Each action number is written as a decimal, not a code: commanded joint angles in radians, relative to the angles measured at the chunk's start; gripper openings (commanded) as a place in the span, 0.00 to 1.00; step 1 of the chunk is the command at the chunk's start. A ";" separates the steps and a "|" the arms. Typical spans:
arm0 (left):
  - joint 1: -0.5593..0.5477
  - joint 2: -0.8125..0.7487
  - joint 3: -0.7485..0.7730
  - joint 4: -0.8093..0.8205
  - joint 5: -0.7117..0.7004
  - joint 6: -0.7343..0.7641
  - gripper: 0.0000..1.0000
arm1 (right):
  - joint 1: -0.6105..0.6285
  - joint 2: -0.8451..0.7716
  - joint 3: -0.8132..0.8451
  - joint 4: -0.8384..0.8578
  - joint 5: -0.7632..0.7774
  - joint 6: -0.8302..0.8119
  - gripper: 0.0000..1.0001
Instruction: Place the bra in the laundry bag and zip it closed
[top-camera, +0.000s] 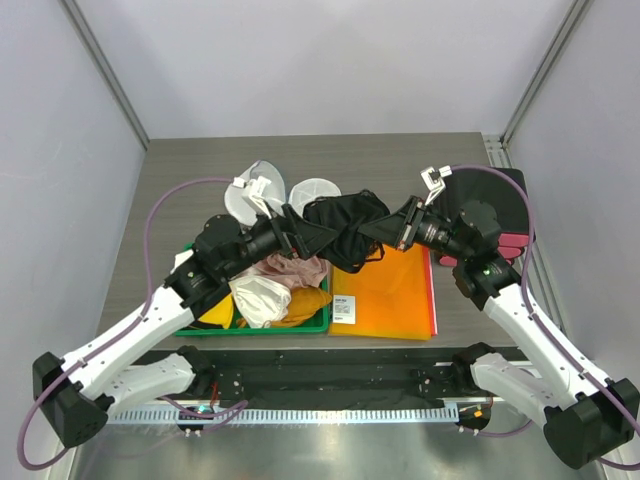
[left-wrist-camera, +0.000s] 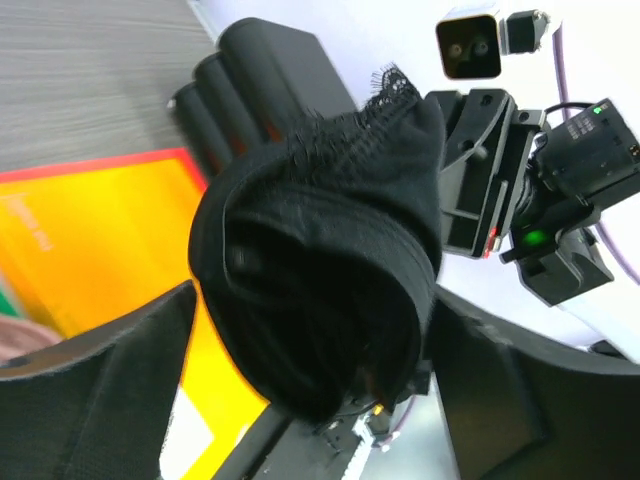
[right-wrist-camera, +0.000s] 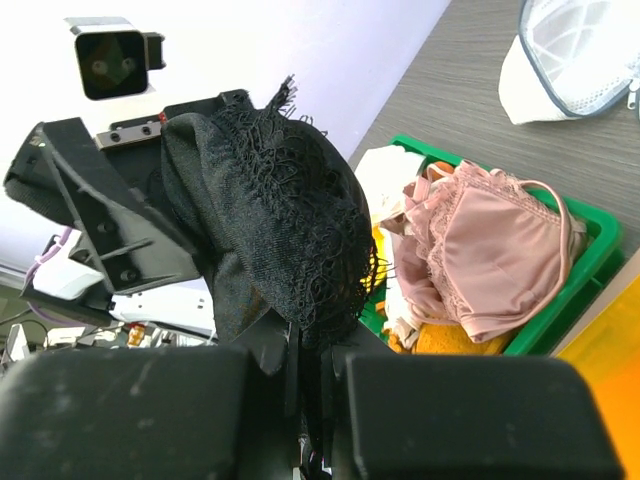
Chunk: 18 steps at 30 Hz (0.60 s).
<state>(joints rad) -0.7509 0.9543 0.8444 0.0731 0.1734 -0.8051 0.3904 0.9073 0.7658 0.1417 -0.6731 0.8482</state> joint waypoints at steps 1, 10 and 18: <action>-0.002 0.058 0.051 0.128 0.051 -0.019 0.76 | 0.001 -0.015 0.013 0.087 -0.029 0.025 0.01; -0.001 0.069 0.145 -0.025 -0.102 0.056 0.00 | 0.001 0.027 0.021 0.090 0.000 -0.026 0.32; 0.074 0.087 0.240 -0.157 -0.060 0.113 0.00 | 0.002 0.136 0.006 0.291 -0.055 -0.011 0.84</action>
<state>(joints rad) -0.7254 1.0367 1.0328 -0.0372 0.1009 -0.7300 0.3904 1.0100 0.7635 0.2398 -0.6819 0.8299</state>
